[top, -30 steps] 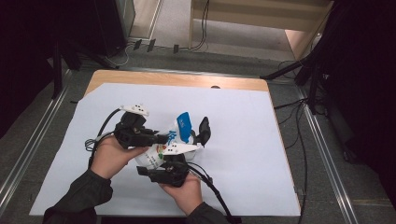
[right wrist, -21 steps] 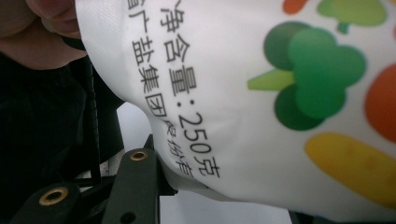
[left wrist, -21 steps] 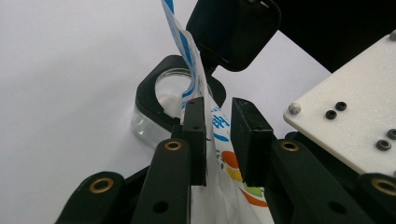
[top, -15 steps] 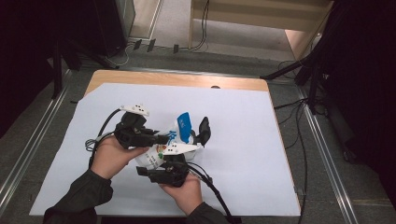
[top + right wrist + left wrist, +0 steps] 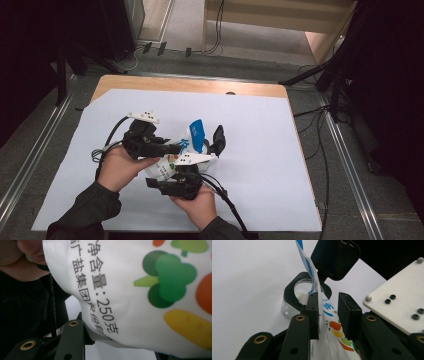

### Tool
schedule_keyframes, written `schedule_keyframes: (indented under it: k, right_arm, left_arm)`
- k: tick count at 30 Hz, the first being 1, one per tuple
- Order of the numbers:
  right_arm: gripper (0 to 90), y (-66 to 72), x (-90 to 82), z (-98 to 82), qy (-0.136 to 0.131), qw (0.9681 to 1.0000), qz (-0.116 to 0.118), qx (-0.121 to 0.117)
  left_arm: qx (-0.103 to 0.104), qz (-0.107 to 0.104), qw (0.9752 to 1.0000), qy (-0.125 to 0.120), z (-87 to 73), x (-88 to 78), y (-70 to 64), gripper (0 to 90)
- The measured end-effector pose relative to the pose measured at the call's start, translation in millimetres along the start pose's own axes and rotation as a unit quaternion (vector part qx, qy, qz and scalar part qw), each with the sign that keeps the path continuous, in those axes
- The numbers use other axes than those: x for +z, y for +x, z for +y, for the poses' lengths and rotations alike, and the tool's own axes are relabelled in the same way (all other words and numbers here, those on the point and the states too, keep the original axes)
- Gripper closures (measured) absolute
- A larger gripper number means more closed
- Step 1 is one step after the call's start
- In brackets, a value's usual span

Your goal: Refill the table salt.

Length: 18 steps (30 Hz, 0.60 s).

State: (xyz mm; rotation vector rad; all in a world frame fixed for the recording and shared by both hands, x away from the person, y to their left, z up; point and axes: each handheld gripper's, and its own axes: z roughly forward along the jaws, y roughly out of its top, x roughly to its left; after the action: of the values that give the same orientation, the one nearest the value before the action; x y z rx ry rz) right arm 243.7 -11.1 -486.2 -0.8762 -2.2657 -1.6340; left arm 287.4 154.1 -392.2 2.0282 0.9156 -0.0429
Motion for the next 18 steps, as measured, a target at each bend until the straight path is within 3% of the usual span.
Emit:
schedule_keyframes:
  k: [18]
  right_arm:
    - [54.4,1.0,2.0,1.1,0.007,0.9998,0.01,-0.013]
  left_arm:
    - [0.006,0.009,0.9999,0.001,0.4,0.1,-2.3,72.6]
